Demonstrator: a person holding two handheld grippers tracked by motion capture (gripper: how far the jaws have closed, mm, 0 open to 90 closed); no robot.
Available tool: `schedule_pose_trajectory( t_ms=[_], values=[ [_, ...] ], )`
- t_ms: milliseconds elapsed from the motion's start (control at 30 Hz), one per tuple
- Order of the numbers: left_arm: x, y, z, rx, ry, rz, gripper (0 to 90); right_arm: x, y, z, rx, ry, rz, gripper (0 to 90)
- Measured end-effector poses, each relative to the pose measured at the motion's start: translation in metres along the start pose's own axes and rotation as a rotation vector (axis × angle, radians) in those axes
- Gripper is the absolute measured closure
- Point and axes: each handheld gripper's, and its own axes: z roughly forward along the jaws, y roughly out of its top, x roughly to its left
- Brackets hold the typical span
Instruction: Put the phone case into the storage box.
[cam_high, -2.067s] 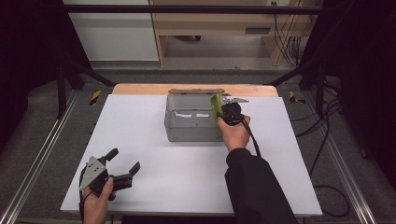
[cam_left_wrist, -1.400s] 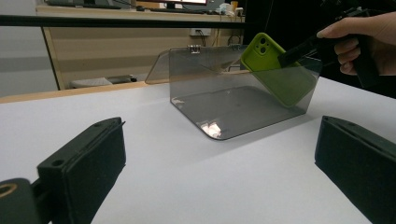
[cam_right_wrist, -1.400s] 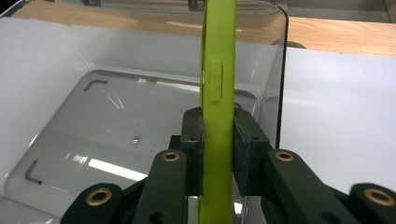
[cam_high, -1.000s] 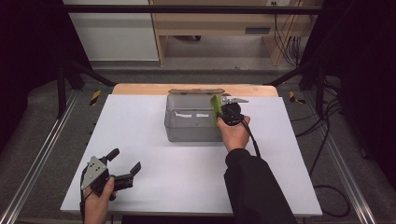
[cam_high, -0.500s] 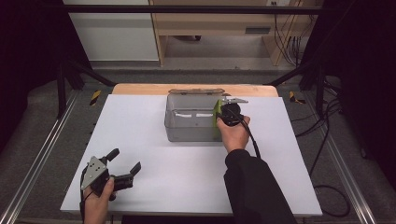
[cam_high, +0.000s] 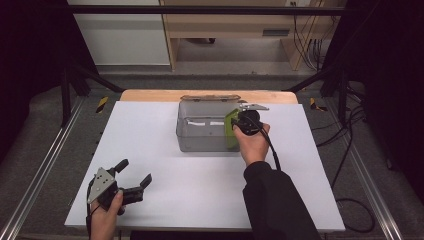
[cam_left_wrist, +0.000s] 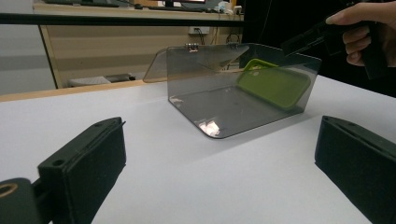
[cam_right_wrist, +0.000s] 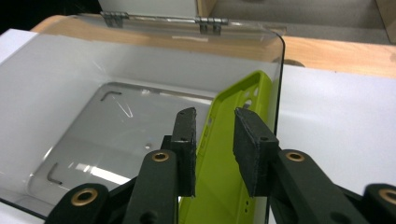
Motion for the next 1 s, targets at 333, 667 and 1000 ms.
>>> schedule_pose_trajectory(
  t_ms=[333, 667, 1000],
  values=[
    [0.0000, 0.0000, -0.0002, 0.000, 0.000, -0.001, 1.9, -0.0010, 0.0019, -0.0032, -0.033, 0.011, -0.003, 68.3],
    [0.0004, -0.0001, 0.0000, 0.001, 0.001, 0.001, 1.9, 0.0006, 0.0023, -0.0035, -0.069, 0.038, 0.003, 66.1],
    [0.0000, -0.0006, 0.0007, 0.003, -0.001, -0.001, 1.9, 0.0020, 0.0030, -0.0041, -0.083, 0.061, 0.015, 64.9]
  ],
)
